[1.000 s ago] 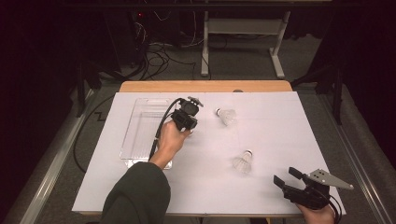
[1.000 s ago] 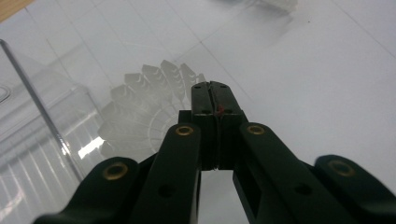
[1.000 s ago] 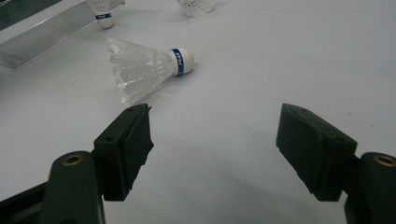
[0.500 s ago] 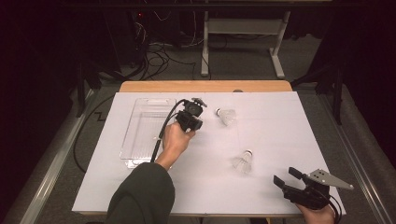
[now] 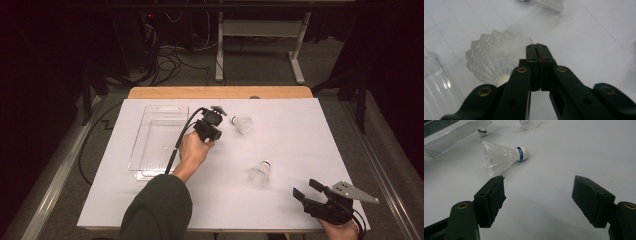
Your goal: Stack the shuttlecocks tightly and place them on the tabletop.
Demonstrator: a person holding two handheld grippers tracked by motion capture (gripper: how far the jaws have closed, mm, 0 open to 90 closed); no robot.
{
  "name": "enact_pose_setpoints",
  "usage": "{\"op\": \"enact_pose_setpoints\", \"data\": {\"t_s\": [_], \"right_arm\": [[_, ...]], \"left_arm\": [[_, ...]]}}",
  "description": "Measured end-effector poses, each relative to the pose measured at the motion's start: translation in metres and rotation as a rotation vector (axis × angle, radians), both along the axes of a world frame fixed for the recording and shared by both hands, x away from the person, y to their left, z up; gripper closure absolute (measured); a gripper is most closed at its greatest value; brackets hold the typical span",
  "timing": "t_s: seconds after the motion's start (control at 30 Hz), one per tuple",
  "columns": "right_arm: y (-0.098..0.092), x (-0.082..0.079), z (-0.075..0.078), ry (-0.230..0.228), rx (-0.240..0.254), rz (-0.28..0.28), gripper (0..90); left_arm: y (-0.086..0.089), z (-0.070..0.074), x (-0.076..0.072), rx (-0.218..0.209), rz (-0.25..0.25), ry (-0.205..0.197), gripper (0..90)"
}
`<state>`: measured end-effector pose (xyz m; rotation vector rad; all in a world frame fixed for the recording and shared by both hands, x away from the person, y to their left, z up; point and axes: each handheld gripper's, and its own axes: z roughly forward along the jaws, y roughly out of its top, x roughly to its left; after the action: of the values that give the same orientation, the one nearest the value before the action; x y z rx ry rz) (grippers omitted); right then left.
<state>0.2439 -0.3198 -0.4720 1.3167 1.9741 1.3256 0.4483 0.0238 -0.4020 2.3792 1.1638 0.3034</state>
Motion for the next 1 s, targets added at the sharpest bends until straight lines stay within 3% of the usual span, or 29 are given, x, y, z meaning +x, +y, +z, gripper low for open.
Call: {"op": "enact_pose_setpoints", "data": {"t_s": [0.33, 1.0], "right_arm": [[0.000, 0.000, 0.000, 0.001, 0.003, 0.002, 27.1], [-0.001, 0.000, 0.000, 0.004, 0.003, 0.003, 27.0]], "left_arm": [[-0.019, -0.012, 0.003, 0.029, -0.010, 0.019, 88.7], [-0.029, -0.023, 0.006, 0.035, -0.005, 0.024, 87.9]]}}
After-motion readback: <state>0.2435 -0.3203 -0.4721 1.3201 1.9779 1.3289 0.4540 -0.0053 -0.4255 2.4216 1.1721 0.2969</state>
